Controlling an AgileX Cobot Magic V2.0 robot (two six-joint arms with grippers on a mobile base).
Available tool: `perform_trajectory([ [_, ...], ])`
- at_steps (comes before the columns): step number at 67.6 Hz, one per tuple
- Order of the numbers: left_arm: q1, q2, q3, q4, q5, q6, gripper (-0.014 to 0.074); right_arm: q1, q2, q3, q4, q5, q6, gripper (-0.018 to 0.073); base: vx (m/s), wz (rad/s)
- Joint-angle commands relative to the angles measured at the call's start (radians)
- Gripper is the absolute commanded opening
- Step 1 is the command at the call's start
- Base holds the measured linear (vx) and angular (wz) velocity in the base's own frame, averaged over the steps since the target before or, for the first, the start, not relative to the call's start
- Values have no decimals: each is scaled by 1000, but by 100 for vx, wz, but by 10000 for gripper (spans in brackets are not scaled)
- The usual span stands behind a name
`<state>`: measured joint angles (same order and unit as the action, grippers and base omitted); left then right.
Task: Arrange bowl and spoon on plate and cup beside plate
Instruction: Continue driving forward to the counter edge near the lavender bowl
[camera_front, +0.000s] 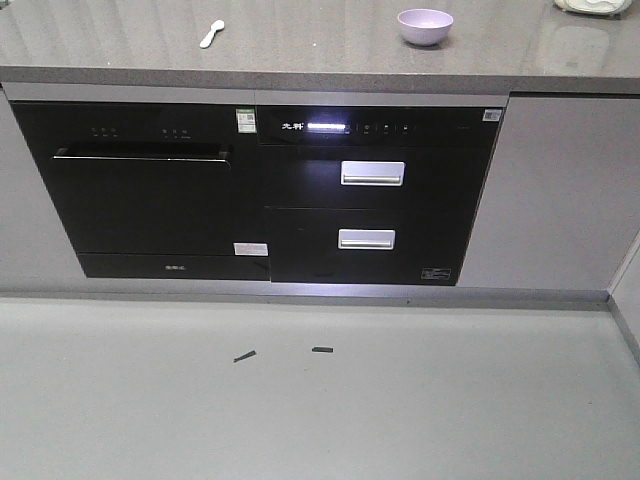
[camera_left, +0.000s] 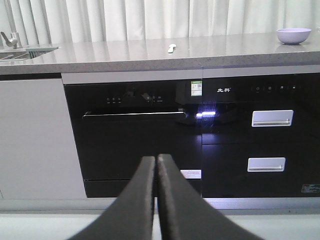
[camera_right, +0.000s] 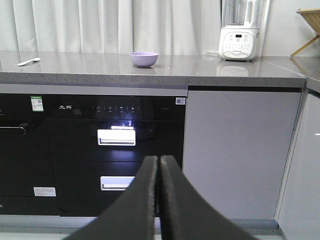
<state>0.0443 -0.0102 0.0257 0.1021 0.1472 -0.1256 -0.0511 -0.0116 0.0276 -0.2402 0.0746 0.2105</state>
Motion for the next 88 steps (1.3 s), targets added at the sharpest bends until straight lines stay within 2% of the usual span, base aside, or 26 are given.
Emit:
perform_trajectory([
  [1, -1, -12, -8, -1, -69, -8, -6, -5, -9, 4, -7, -75, -1, -3, 10, -2],
  [88, -1, -12, -8, -1, -69, -8, -6, -5, -9, 4, -7, -75, -1, -3, 9, 1],
])
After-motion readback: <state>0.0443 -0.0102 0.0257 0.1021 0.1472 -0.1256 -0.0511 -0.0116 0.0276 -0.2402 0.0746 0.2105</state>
